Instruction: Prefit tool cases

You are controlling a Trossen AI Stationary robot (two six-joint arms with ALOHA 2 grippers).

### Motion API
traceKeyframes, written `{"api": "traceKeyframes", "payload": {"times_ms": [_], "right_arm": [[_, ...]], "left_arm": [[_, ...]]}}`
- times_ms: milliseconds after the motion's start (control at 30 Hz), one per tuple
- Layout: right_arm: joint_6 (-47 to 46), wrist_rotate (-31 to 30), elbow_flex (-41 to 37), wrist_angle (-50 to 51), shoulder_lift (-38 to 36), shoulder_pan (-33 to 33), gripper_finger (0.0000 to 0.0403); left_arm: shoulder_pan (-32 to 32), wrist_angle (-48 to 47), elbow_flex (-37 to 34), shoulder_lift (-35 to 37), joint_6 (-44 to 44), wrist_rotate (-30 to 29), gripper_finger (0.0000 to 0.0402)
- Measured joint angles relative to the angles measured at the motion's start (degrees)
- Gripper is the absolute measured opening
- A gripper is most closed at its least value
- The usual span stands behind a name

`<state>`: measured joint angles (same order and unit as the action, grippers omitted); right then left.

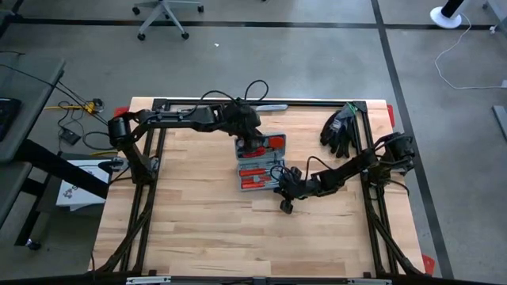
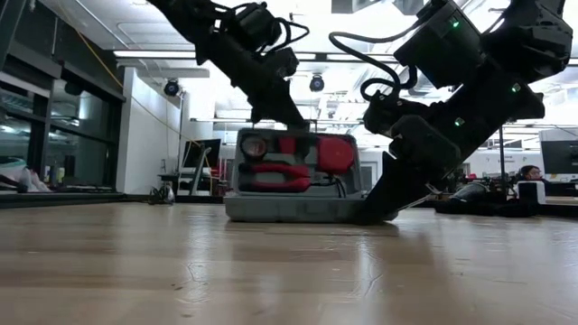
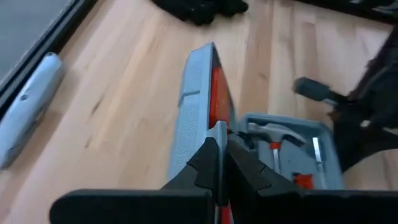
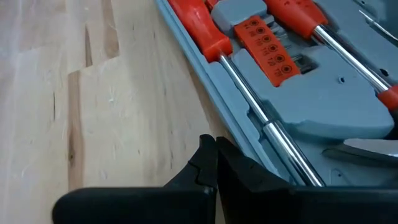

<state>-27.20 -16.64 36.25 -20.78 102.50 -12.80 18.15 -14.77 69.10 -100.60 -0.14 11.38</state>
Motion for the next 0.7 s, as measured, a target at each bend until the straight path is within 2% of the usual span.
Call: {"api": "traceKeyframes", "payload": {"times_ms": [200, 367, 467, 567, 700], "right_arm": [[-0.4, -1.7, 0.0, 0.0, 0.0, 0.0, 0.0000], [-0.5, -5.7, 0.0, -0.2, 0.1, 1.2, 0.0000], [-0.9, -6.0, 0.0, -0.2, 0.1, 2.0, 0.0000], [-0.9, -6.6, 0.0, -0.2, 0.1, 2.7, 0.0000], [-0.8, -7.8, 0.0, -0.3, 0.1, 1.9, 0.0000]], "left_arm": [[-1.2, 0.6, 0.0, 0.0, -1.2, 1.7, 0.0009], [-3.7, -0.5, -0.3, -0.4, -2.2, 3.7, 0.0009], [-5.8, -4.8, -1.2, -2.0, -1.8, -0.1, 0.0009], [-7.3, -3.4, -1.3, -2.4, -3.5, -5.8, 0.0010], [-10.3, -3.2, -4.1, -5.8, -4.9, -6.0, 0.0025]]}}
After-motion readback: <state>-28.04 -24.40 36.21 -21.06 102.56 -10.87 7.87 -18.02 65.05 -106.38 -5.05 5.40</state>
